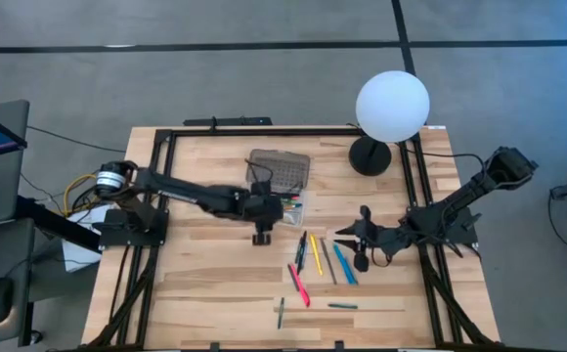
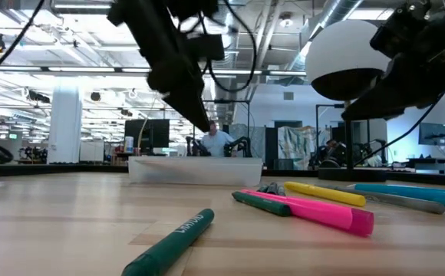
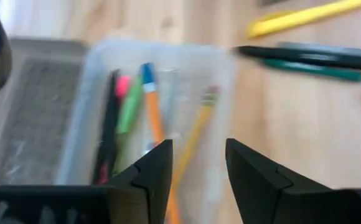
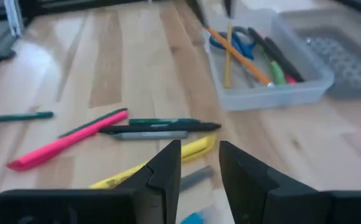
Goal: Pick & place school supplies into a supply box
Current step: Put the blue pen into the gray supply box
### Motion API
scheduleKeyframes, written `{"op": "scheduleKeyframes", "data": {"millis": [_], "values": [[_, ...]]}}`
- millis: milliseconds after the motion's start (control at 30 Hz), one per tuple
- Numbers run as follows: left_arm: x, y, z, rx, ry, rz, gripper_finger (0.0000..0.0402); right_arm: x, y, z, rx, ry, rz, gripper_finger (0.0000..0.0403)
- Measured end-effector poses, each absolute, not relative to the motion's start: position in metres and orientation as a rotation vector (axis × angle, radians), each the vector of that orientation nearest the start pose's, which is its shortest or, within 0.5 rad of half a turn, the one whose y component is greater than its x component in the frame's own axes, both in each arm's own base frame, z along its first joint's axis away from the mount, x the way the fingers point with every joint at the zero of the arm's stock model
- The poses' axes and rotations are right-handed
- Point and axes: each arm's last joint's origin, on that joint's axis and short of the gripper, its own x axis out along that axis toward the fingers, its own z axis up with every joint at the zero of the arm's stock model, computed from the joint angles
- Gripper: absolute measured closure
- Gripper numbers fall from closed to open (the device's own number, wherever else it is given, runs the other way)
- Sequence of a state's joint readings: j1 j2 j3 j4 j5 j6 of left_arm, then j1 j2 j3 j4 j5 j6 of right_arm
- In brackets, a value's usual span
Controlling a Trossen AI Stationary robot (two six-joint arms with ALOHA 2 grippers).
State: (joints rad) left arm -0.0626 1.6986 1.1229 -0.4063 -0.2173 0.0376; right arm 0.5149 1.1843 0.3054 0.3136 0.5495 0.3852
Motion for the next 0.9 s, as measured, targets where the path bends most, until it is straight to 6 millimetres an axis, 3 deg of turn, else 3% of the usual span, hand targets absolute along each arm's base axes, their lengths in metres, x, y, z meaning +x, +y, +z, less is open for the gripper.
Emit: {"op": "scheduleKeyframes", "data": {"millis": [167,333,567,900], "values": [[0.339,-0.058,0.204,0.237,0.963,0.026,0.0263,0.176,0.095,0.146,0.187,0.494,-0.107,0.0301],[0.329,-0.086,0.188,0.3,0.906,0.033,0.0264,0.169,0.103,0.141,0.243,0.528,-0.112,0.0301],[0.313,-0.106,0.167,0.288,0.854,0.027,0.0264,0.17,0.114,0.128,0.257,0.59,-0.126,0.0301],[0.298,-0.13,0.161,0.298,0.808,0.088,0.0264,0.199,0.134,0.12,0.199,0.777,-0.267,0.0301]]}}
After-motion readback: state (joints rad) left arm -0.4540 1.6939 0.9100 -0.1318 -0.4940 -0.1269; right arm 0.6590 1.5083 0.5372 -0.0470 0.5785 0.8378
